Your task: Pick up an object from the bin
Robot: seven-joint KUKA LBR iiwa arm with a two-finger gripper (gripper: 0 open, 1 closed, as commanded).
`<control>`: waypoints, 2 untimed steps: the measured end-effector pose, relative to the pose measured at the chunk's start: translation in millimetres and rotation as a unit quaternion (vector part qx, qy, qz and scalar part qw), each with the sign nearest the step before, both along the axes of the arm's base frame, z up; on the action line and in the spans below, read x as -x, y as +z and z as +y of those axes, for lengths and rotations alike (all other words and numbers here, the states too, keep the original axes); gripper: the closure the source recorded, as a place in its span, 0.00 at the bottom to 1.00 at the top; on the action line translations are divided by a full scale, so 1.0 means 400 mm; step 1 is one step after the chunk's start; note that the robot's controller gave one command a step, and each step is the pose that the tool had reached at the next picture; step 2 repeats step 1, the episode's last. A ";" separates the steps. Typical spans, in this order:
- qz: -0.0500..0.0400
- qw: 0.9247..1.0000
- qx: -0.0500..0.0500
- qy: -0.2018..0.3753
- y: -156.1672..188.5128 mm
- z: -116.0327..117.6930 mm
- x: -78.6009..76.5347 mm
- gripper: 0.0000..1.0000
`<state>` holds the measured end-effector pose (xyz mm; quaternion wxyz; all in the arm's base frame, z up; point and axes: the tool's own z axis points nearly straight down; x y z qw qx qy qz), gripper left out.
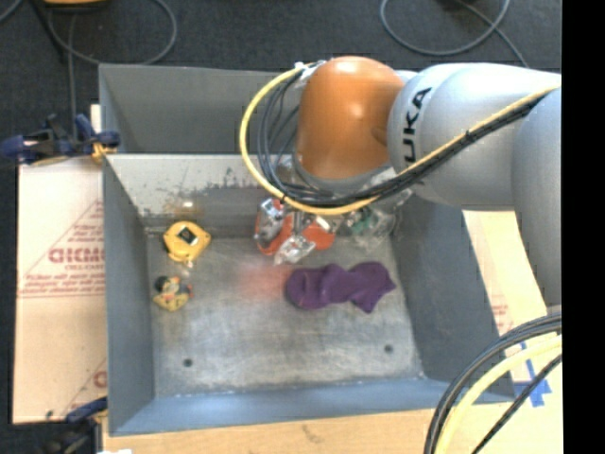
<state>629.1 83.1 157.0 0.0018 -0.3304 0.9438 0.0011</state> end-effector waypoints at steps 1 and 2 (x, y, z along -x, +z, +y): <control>-0.001 0.988 0.001 0.155 0.212 -0.009 -0.043 1.00; -0.001 0.988 0.001 0.155 0.212 -0.009 -0.043 1.00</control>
Offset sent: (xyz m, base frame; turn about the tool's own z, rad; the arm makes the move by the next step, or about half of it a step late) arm 0.0000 0.0000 0.0000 0.0000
